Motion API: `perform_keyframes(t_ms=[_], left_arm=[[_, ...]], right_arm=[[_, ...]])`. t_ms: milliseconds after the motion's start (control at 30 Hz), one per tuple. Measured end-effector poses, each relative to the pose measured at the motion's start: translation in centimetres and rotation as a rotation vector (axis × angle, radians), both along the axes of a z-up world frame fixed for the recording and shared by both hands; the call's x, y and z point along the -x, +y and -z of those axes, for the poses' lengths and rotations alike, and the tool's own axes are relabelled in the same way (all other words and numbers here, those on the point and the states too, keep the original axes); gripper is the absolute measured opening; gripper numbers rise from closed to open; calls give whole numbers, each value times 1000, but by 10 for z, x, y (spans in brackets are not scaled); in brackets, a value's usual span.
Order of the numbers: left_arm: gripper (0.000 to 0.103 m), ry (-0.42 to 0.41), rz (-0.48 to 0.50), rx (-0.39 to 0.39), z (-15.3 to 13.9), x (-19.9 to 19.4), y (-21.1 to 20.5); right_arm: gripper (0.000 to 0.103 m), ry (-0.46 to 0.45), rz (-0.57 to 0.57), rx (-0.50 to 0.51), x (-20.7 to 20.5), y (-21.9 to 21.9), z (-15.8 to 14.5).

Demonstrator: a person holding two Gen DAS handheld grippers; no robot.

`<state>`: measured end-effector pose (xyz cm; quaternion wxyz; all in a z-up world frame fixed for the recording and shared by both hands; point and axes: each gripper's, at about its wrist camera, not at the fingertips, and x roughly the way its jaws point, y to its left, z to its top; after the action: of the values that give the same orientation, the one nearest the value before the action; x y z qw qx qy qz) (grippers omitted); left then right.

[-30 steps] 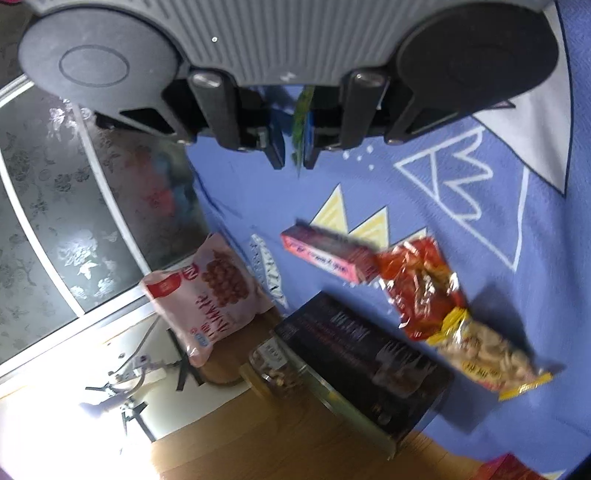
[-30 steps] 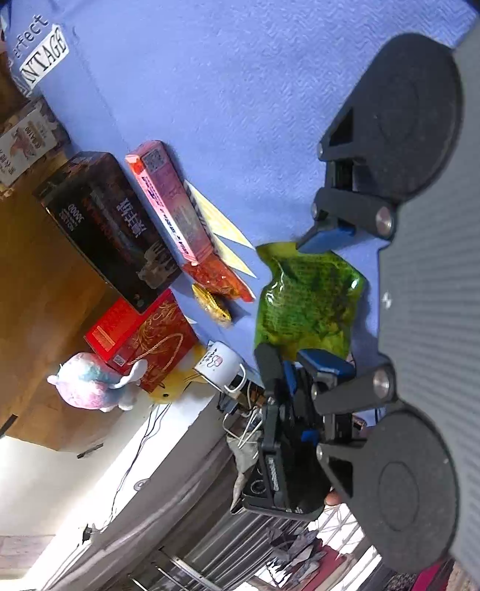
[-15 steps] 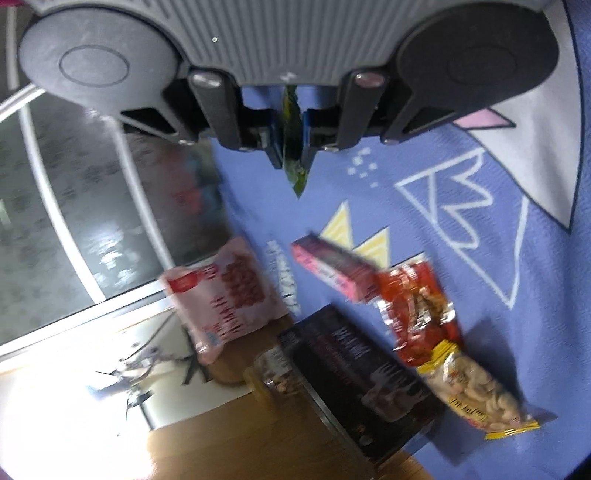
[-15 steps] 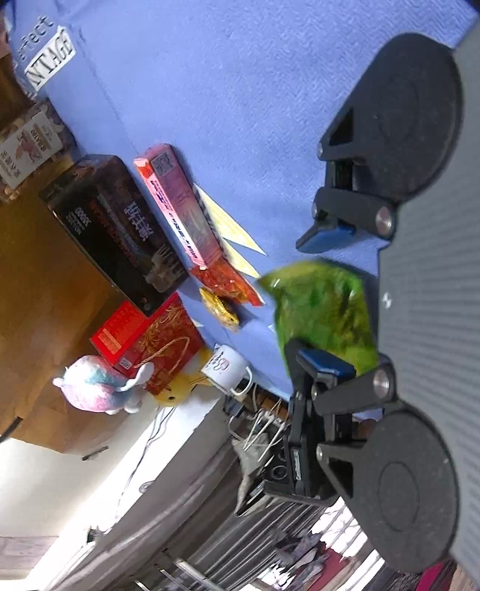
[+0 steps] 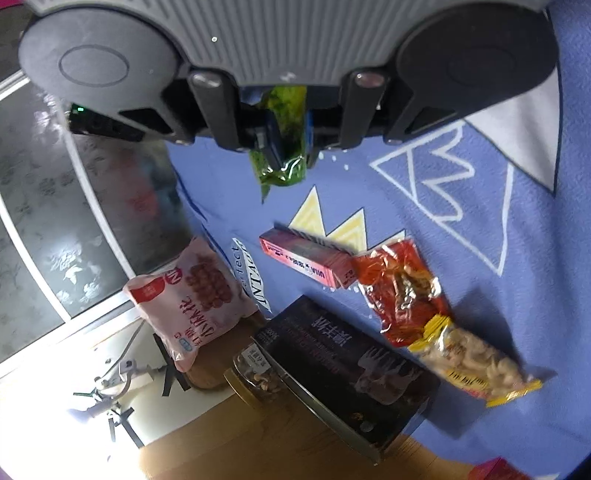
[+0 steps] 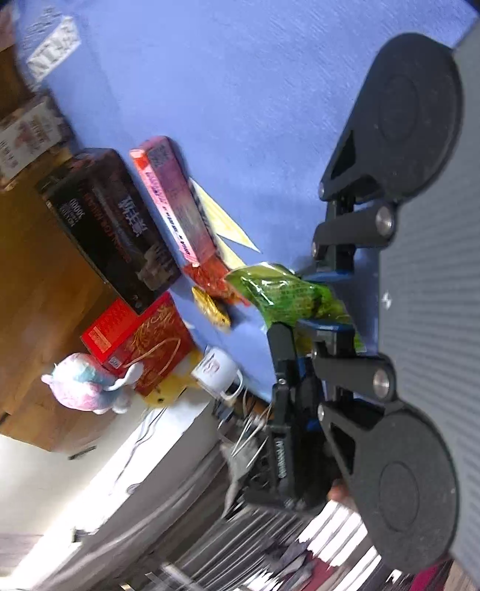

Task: Organize snacks
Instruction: 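Carry the green packet over the tin and open both tools to drop it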

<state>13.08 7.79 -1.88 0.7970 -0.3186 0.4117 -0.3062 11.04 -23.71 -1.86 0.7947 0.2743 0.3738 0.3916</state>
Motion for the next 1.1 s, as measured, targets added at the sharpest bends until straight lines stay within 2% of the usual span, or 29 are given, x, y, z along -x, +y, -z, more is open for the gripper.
perform_keyframes(t_ms=[133, 300, 400, 767, 933, 1100], left_arm=[[13, -41, 13, -23, -17, -8, -3], [14, -118, 10, -97, -47, -28, -14], [15, -138, 0, -105, -57, -45, -15], [16, -211, -92, -132, -92, -136, -8], [17, -229, -101, -146, -98, -180, -16], [18, -204, -105, -164, -87, -219, -27]], right_arm=[[24, -49, 13, 23, -4, 0, -9], [24, -101, 41, 39, -23, 2, -22], [24, -133, 55, 49, -37, 4, -31], [24, -240, 81, 78, -130, 23, -58], [24, -268, 113, 97, -170, 23, -62], [25, -300, 161, 168, -191, 24, -56]])
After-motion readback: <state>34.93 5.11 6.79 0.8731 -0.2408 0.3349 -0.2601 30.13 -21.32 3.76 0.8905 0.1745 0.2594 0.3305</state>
